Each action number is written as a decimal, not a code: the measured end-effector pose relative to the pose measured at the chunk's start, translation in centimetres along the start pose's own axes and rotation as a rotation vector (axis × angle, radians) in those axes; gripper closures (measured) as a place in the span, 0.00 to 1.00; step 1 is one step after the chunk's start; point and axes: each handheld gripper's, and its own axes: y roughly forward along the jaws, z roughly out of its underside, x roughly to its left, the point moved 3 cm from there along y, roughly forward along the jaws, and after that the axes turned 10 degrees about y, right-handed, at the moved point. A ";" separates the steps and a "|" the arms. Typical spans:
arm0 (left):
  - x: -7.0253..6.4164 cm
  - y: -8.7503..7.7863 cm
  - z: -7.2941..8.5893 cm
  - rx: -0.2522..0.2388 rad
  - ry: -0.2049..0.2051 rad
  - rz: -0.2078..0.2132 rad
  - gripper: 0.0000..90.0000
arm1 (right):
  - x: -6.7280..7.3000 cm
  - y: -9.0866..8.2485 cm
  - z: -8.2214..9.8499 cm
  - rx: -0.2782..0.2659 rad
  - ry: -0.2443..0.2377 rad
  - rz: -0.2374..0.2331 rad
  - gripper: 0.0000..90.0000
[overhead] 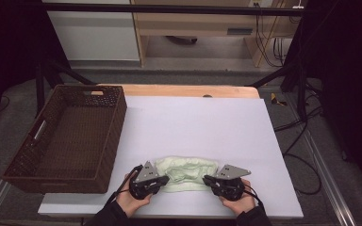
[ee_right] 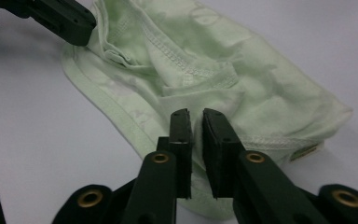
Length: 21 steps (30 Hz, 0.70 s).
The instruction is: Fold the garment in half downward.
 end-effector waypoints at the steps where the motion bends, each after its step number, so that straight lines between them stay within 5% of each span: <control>1: 0.1 -0.2 -0.2 -0.014 -0.012 0.003 0.93 | 0.0 -0.1 -0.1 -0.009 0.009 -0.003 0.84; 6: 0.9 -1.5 -1.4 -0.089 -0.054 -0.022 0.90 | -0.3 -1.0 -1.1 -0.079 0.048 0.001 0.77; 10: 2.0 -1.7 -2.3 -0.103 -0.091 -0.061 0.95 | -1.0 -1.3 -2.4 -0.110 0.071 0.010 0.88; 14: 2.8 -0.4 -2.9 -0.084 -0.117 -0.064 0.99 | -2.0 -0.3 -3.5 -0.103 0.094 0.031 0.99; 21: 2.7 2.0 -2.8 -0.035 -0.122 -0.006 0.99 | -3.0 2.0 -4.2 -0.051 0.117 0.046 1.00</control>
